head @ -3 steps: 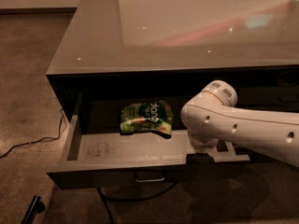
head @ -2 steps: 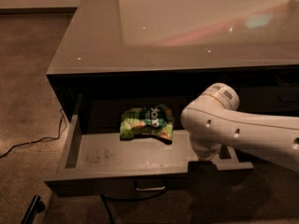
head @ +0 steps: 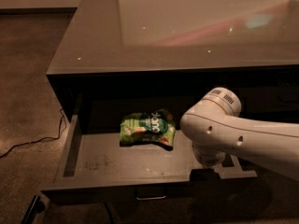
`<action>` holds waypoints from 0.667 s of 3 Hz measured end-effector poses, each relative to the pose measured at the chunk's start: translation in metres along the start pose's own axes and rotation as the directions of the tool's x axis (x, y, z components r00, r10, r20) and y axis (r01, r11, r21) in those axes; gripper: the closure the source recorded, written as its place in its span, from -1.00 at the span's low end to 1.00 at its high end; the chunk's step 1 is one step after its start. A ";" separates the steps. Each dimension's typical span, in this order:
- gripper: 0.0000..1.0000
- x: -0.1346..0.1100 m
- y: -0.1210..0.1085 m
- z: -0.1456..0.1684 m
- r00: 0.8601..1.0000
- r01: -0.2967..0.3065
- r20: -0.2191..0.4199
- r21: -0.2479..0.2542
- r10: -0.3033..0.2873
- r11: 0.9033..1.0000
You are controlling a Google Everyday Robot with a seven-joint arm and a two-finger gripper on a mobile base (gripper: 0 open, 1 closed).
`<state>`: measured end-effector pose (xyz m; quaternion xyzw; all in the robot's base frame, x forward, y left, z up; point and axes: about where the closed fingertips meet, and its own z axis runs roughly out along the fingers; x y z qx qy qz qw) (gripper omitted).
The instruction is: Open top drawer
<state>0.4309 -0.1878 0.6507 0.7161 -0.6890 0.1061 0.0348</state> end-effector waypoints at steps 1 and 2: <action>0.65 0.000 0.001 0.000 1.000 0.001 0.000 -0.002 -0.001 1.000; 0.19 0.000 0.001 0.000 1.000 0.001 0.000 -0.002 -0.001 1.000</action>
Offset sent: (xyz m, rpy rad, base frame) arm -0.0006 -0.0001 -0.0001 -0.0002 0.0020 0.0002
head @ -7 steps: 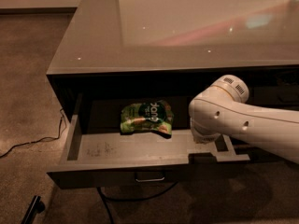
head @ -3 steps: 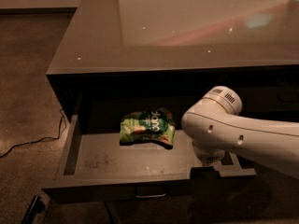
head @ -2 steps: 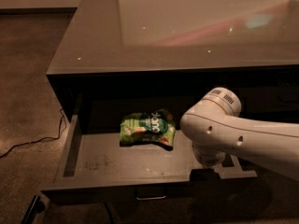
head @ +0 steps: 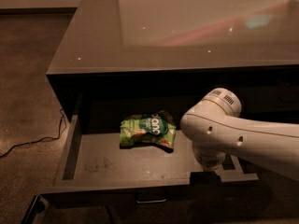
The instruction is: Open top drawer
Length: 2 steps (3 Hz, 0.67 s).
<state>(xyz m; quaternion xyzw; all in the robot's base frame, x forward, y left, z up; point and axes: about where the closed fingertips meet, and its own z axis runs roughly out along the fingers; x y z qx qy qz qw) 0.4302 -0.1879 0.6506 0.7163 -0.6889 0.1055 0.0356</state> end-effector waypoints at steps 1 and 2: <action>-0.26 0.000 0.000 0.000 1.000 0.000 0.000 0.000 0.000 1.000; -0.74 0.000 0.000 0.000 1.000 0.000 0.000 0.000 0.000 1.000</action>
Offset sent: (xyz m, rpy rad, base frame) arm 0.0000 0.0000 0.0000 0.0000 0.0000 0.0000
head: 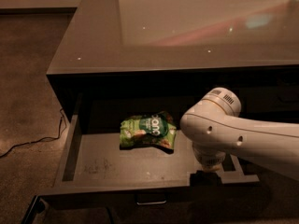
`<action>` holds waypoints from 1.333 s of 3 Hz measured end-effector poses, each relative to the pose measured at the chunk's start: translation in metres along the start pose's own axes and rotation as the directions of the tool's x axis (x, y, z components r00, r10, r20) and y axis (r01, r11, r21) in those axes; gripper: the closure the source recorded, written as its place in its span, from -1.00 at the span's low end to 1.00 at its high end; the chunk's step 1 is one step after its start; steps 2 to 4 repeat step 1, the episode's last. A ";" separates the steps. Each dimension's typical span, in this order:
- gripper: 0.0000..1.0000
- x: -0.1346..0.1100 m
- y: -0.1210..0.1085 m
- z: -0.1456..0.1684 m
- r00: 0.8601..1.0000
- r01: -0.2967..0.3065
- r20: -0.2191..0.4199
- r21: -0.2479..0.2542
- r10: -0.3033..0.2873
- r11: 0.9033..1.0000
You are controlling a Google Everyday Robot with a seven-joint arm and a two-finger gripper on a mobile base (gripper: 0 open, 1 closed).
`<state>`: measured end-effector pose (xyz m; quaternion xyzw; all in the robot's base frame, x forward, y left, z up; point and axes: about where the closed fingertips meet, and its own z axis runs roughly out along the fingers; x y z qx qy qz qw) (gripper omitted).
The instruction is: Open top drawer
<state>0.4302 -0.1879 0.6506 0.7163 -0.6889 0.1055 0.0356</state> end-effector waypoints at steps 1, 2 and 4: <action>-1.00 0.000 0.000 0.000 1.000 0.000 0.000 0.000 0.000 1.000; -1.00 0.000 0.000 0.000 1.000 0.000 0.000 0.000 0.000 1.000; -1.00 0.000 0.000 0.000 1.000 0.000 0.000 0.000 0.000 1.000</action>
Offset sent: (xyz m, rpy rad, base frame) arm 0.0000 0.0000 0.0000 0.0000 0.0000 0.0000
